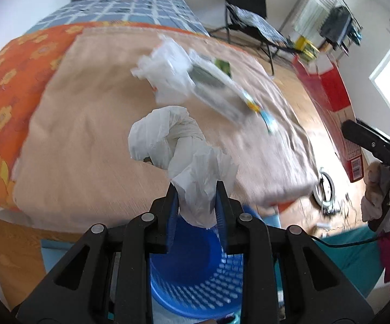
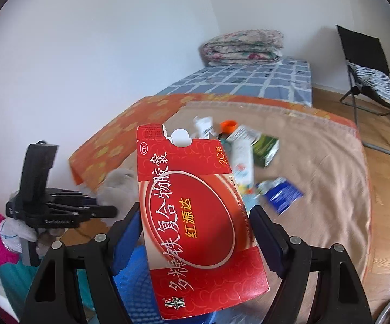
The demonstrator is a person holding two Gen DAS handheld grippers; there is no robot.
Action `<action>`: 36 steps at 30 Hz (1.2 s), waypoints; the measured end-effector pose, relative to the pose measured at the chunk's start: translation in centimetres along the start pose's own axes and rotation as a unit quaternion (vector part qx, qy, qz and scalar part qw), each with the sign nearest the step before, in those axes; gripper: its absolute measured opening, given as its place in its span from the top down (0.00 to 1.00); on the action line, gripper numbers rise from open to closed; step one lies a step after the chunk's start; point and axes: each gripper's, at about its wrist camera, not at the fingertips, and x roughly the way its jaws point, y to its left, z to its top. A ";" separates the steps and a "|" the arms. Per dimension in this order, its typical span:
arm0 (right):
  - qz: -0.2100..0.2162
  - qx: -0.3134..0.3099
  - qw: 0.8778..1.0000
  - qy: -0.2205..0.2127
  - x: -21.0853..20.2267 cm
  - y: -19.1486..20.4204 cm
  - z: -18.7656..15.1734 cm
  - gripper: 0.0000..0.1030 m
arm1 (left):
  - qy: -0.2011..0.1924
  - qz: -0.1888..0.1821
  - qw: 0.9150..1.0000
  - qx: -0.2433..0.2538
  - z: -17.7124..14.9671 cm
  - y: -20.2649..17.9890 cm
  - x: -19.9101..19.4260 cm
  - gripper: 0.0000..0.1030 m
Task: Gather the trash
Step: 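Carry the tissue and red box over the blue basket with both grippers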
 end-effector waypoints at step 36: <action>0.003 -0.014 0.984 0.175 6.3 4.1 -12.6 0.21 | 0.153 0.005 0.988 -0.007 -12.9 -1.2 6.4 0.69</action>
